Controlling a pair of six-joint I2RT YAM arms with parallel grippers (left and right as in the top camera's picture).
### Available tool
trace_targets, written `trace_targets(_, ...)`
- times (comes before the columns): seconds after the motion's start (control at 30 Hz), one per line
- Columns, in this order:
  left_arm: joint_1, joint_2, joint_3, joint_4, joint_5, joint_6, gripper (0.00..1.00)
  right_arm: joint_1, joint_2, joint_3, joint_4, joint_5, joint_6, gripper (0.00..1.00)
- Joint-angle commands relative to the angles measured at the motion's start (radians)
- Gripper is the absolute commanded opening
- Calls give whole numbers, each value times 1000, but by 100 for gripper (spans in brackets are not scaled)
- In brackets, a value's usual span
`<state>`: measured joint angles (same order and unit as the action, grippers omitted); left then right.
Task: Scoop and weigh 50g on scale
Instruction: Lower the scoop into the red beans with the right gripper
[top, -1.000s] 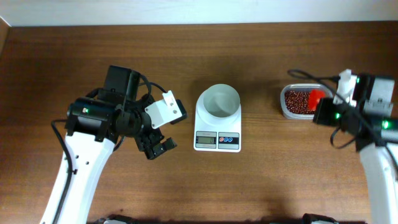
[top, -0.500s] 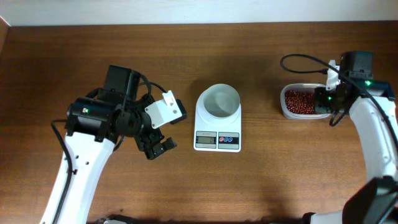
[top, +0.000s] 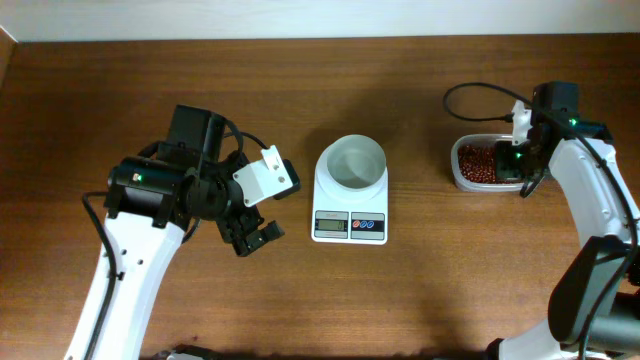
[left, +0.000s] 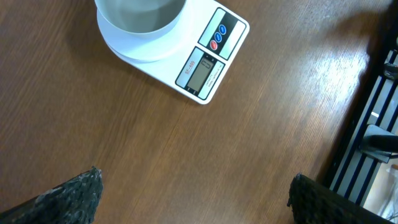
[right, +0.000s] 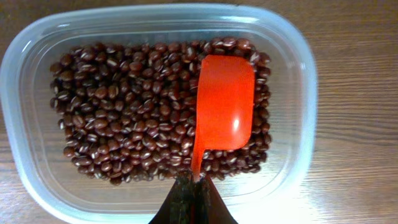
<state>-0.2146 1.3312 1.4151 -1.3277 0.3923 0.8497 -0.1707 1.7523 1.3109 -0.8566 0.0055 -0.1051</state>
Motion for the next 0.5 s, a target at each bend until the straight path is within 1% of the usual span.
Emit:
trace_targets(0.0,3,-13,-8,0,4,15,99,-7,27,6,-26,-87,1,4)
trace_targets(0.1,3,-13,-8,0,4,15,99,-7,27,6,-36,-149,6,4)
trace_targets(0.3,3,-13,-8,0,4,15,99,-23,27,6,-54,-173,35,4)
trace_targets(0.47,3,-13,-8,0,4,16,99,-99,27,6,-56,-338,35,4)
